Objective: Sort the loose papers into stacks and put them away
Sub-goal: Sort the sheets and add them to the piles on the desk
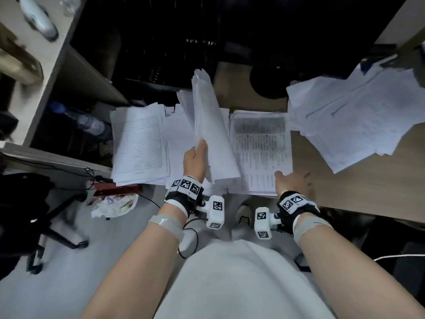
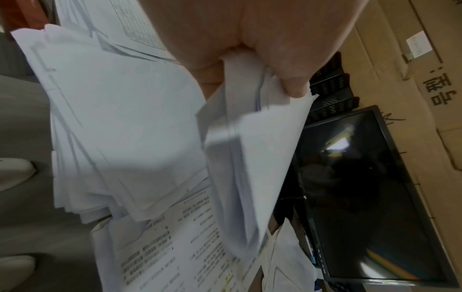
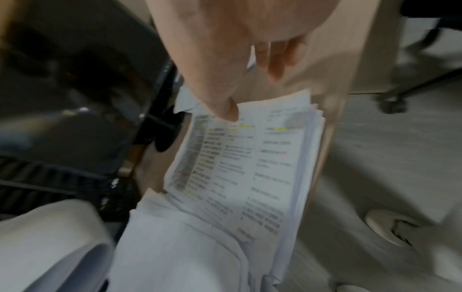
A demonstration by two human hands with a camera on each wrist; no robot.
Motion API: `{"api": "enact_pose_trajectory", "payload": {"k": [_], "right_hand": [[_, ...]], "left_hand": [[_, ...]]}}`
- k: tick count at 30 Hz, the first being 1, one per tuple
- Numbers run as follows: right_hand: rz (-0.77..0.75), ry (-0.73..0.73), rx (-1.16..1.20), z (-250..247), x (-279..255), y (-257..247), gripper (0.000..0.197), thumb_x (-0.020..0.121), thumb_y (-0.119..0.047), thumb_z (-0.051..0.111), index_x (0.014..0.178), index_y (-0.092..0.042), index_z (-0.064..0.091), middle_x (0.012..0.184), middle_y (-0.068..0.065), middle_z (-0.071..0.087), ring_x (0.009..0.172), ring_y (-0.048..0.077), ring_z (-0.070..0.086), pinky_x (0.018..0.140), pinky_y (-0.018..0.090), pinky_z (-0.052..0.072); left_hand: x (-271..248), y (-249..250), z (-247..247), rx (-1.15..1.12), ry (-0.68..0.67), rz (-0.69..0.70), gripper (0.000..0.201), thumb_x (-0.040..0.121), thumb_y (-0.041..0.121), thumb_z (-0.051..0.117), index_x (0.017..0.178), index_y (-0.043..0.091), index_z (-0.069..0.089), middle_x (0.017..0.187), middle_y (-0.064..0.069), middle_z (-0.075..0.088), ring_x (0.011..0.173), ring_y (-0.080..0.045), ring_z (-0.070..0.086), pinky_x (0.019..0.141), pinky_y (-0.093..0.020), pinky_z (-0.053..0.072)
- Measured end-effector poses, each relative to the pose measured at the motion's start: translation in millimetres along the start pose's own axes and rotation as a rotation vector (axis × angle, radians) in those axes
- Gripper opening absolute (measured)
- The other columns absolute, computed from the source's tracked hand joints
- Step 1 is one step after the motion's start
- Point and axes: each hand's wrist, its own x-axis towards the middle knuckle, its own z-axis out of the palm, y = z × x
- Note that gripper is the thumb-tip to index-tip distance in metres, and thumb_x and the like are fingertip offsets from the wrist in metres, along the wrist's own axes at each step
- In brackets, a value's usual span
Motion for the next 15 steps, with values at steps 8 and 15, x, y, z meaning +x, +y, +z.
{"api": "enact_pose_trajectory", "payload": {"k": [8, 15], "right_hand": [[-0.370, -0.630, 0.587, -45.6, -42.7, -71.0, 0.089, 0.081, -0.075, 0.057, 0.147, -0.016, 0.046, 0.147, 0.000, 0.051, 0.133, 0.022, 0.049, 0.109, 0.042, 0.040], [-0.475, -0.312, 0.332, -22.5, -25.3, -60.9, 0.040, 0.093, -0.019, 0.057, 0.062, -0.017, 0.032, 0.059, 0.002, 0.028, 0.058, 0.018, 0.029, 0.055, 0.032, 0.020]], "left_hand": [[-7.2, 4.3, 11.1, 0.126, -0.025, 0.062, 0.041, 0.100, 0.039, 0.052, 0.072, 0.009, 0.048, 0.066, -0.007, 0.039, 0.065, -0.018, 0.036, 0.061, -0.033, 0.030], [-10.2, 3.6, -12.2, 0.149, 0.063, 0.087, 0.042, 0.095, 0.045, 0.054, 0.072, 0.010, 0.050, 0.067, -0.008, 0.042, 0.065, -0.017, 0.038, 0.061, -0.032, 0.030]]}}
